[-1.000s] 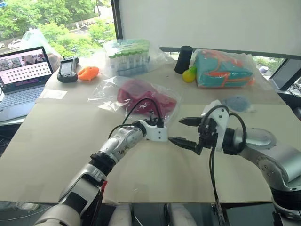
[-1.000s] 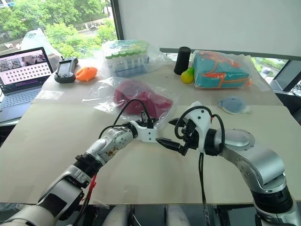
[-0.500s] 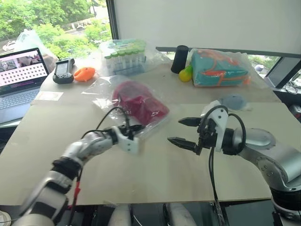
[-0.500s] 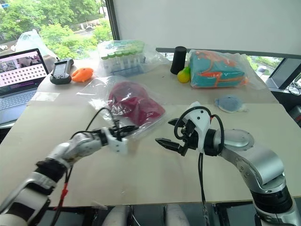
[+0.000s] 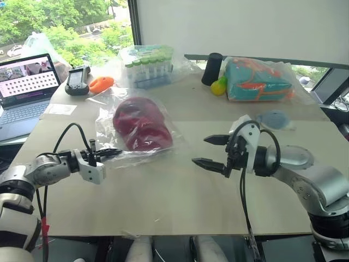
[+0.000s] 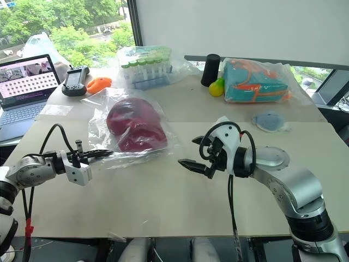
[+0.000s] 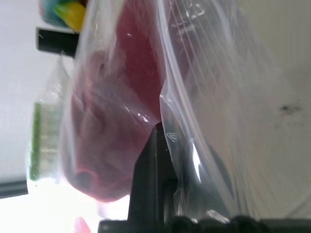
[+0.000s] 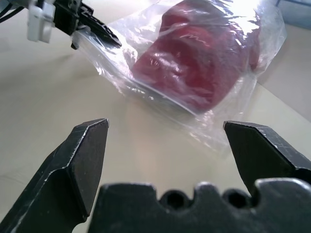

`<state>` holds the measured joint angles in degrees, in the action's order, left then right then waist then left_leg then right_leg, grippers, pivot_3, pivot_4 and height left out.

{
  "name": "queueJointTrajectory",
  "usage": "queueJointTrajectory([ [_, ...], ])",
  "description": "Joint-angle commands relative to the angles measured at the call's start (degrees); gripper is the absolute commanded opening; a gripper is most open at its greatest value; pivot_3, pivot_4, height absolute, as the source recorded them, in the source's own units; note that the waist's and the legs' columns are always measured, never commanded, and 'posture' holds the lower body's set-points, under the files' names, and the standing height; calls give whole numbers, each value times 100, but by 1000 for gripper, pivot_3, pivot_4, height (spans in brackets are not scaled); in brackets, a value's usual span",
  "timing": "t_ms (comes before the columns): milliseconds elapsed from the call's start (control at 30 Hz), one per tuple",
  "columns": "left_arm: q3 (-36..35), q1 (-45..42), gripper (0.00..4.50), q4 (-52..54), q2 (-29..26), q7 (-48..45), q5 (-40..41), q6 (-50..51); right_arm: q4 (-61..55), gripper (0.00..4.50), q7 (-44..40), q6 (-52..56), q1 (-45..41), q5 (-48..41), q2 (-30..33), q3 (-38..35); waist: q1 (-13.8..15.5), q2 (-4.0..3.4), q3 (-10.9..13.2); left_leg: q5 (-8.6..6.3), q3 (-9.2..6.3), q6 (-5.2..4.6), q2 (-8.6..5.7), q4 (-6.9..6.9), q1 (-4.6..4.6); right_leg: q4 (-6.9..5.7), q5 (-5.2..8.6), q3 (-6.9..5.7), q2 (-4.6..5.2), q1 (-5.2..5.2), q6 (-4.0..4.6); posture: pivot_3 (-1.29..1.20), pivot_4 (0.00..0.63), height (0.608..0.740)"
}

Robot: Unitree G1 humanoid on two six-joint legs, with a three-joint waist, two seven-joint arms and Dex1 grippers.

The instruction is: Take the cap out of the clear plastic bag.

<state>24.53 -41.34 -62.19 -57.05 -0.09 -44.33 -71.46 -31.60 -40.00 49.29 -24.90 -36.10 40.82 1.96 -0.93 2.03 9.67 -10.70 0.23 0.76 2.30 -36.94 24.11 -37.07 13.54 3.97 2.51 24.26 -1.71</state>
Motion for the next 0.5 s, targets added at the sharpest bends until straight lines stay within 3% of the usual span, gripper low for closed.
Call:
queueJointTrajectory([
  [33, 354, -159, 82, -132, -104, 780, -746, 282, -20, 4500, -62, -188, -163, 40, -45, -19, 10, -1, -1, 0, 1, 0, 0, 0, -4, -2, 2, 0, 0, -2, -3, 0, 150, 740],
  [133, 565, -225, 756, -133, -99, 1297, -1116, 421, 14, 4500, -95, -204, -198, 73, -56, -5, 12, -8, -5, 0, 3, 0, 2, 1, -13, -7, 13, 1, -1, -6, -22, 0, 150, 740],
  [400, 819, -230, 3730, -296, -208, 1825, -1311, 522, 131, 4500, -179, -276, -282, 176, -129, 58, 20, -9, -6, 0, 6, 1, 4, 1, -16, -8, 11, 2, -2, -8, -19, 0, 150, 740],
  [500, 724, -85, 3730, -284, -348, 1870, -1126, 453, 174, 4500, -199, -311, -315, 205, -155, 95, -12, -9, -6, 0, 7, 1, 5, 1, -22, -9, 12, 2, -2, -11, -20, 0, 150, 740],
])
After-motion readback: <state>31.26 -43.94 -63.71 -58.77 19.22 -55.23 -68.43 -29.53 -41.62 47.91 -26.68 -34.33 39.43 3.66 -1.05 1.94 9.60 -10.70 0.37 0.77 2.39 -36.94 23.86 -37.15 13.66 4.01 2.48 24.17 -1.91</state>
